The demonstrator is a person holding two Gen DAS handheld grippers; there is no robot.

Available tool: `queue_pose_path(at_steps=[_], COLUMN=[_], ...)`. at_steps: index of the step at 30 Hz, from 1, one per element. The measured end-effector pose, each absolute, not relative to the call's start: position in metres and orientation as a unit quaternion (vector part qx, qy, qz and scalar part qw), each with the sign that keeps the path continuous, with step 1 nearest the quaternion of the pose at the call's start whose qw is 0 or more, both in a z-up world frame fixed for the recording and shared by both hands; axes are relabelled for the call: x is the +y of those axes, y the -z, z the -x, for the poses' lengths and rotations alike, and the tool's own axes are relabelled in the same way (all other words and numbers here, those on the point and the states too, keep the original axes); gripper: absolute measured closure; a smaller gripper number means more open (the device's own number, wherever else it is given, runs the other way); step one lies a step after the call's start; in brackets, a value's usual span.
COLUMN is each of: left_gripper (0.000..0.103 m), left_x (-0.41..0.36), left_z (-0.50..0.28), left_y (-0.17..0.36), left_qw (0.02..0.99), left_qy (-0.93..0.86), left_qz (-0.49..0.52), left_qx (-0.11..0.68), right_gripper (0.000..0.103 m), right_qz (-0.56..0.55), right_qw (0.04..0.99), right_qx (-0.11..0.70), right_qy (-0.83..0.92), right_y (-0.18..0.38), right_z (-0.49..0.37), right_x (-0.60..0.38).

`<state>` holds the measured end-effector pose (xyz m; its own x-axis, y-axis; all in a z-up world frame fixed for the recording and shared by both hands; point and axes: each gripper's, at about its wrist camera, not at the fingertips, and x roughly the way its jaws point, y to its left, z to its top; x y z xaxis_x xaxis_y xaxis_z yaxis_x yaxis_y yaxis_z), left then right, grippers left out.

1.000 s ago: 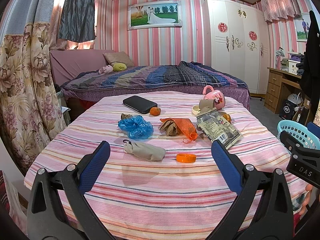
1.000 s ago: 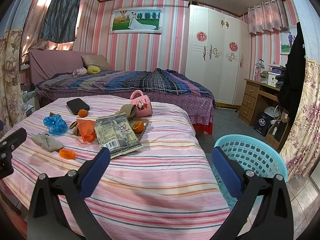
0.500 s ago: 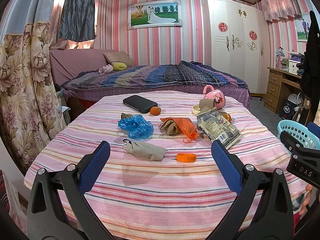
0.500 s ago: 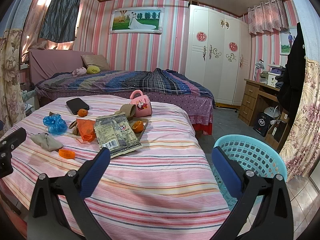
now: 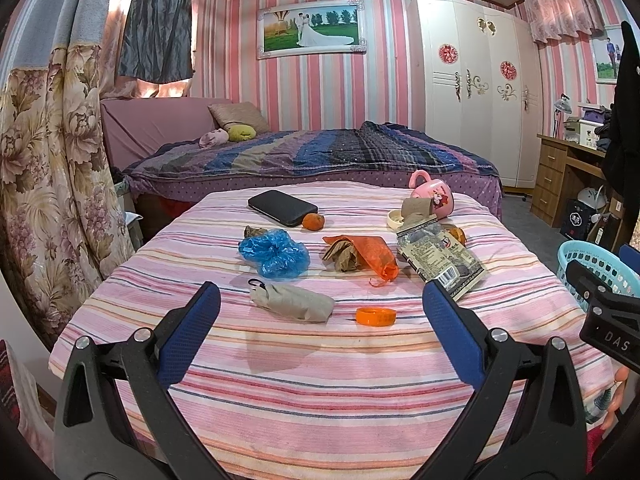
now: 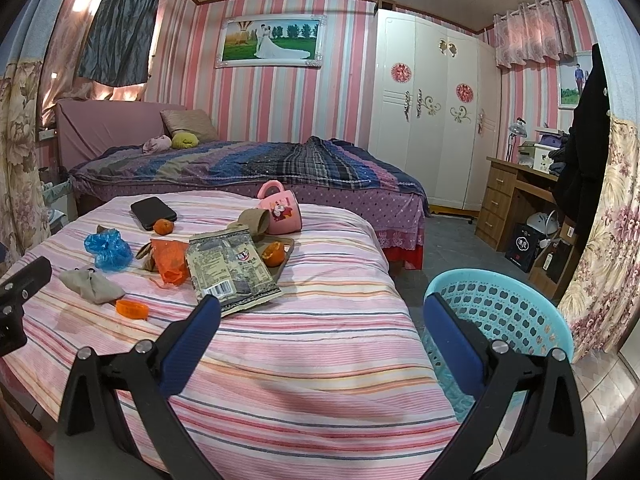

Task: Collect trash
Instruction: 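Grasp the grey cloth pouch with the left tool while the right tool grasps the orange cap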

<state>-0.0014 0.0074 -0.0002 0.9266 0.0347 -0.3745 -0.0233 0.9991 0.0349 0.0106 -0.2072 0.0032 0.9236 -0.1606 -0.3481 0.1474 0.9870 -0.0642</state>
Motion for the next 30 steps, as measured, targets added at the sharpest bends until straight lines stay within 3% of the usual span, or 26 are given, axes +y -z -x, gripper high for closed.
queue_pose_path(at_steps=[18,30], left_gripper=[0.005,0.005], left_x=[0.033,0.056], left_z=[-0.039,-0.087], left_y=[-0.032,0.031], left_qw=[0.981,0.960], left_qy=[-0.023,-0.018], left_qz=[-0.018,-0.010], left_qx=[0.190,0.281], right_gripper=[0.004,0.004], right_qz=[-0.001,0.029], right_qw=[0.985,0.972], right_qx=[0.148,0.215], right_qy=[0.085,0.085], right_y=[-0.058,-0.005], right_z=[-0.053,-0.103], right_x=[-0.221,-0.222])
